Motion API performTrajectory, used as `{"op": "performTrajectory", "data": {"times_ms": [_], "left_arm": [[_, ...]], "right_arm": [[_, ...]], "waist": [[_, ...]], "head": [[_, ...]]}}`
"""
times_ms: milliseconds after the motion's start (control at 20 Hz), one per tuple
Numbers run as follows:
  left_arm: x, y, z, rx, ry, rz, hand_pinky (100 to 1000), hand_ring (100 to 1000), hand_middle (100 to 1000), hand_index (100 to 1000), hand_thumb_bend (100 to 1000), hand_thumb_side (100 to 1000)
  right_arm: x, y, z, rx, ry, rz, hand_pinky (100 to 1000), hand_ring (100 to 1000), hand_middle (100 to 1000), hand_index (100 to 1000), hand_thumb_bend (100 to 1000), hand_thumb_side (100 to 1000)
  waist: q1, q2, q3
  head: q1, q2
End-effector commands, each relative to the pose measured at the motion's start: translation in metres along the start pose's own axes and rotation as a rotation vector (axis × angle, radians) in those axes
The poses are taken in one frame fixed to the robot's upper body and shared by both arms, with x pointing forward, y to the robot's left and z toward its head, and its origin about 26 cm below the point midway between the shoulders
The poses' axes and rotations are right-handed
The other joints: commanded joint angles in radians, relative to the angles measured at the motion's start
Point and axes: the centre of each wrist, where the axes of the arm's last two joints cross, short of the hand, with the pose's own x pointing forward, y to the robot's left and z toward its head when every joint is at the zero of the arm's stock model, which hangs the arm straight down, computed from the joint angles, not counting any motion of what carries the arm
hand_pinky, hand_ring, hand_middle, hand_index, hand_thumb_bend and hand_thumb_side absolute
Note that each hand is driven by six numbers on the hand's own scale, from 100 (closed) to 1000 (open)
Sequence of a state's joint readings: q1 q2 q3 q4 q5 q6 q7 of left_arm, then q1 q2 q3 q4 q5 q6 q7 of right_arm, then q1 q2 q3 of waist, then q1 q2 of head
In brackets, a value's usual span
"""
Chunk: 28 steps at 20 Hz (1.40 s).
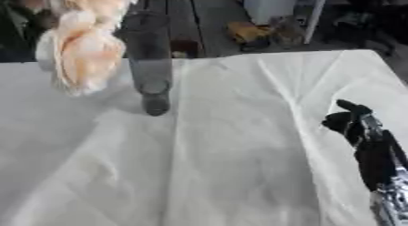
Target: Arrange flowers into the vase.
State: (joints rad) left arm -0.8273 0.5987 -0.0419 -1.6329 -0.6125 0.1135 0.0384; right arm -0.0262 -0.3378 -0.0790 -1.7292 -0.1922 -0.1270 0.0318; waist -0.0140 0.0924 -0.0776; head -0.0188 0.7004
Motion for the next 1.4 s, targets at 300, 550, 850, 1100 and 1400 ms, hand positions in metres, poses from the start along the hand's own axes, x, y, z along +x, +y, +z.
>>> {"op": "performTrajectory", "data": {"times_ms": [300,550,850,1100,1400], "left_arm": [[-0.005,-0.001,-0.038,0.115,0.106,0.193,100,100,100,100,948,349],[-0.011,-0.005,-0.055,0.131,0.166,0.325,100,100,100,100,933,342],[-0.019,-0.004,-0.064,0.138,0.197,0.444,100,100,100,100,922,337],[-0.025,-0.002,-0.067,0.116,0.218,0.534,100,100,100,100,913,331],[-0.029,-0.003,-0.072,0.078,0.227,0.657,100,100,100,100,900,321]], "right_arm": [[0.005,-0.002,-0.005,0.031,-0.014,0.009,820,687,615,868,100,1000],[0.005,0.000,-0.007,0.044,-0.014,0.009,820,687,615,869,100,1000],[0.004,0.000,-0.008,0.050,-0.011,0.009,820,687,615,869,100,1000],[0.004,0.000,-0.008,0.050,-0.006,0.011,820,687,615,869,100,1000],[0.002,0.000,-0.008,0.050,-0.001,0.011,820,688,615,870,100,1000]], "waist": [[0.006,-0.012,-0.033],[0.017,-0.010,-0.060],[0.032,-0.011,-0.082],[0.042,-0.012,-0.092],[0.050,-0.016,-0.105]], "head": [[0.013,-0.018],[0.012,-0.025],[0.004,-0.032],[-0.001,-0.035],[-0.007,-0.036]]}}
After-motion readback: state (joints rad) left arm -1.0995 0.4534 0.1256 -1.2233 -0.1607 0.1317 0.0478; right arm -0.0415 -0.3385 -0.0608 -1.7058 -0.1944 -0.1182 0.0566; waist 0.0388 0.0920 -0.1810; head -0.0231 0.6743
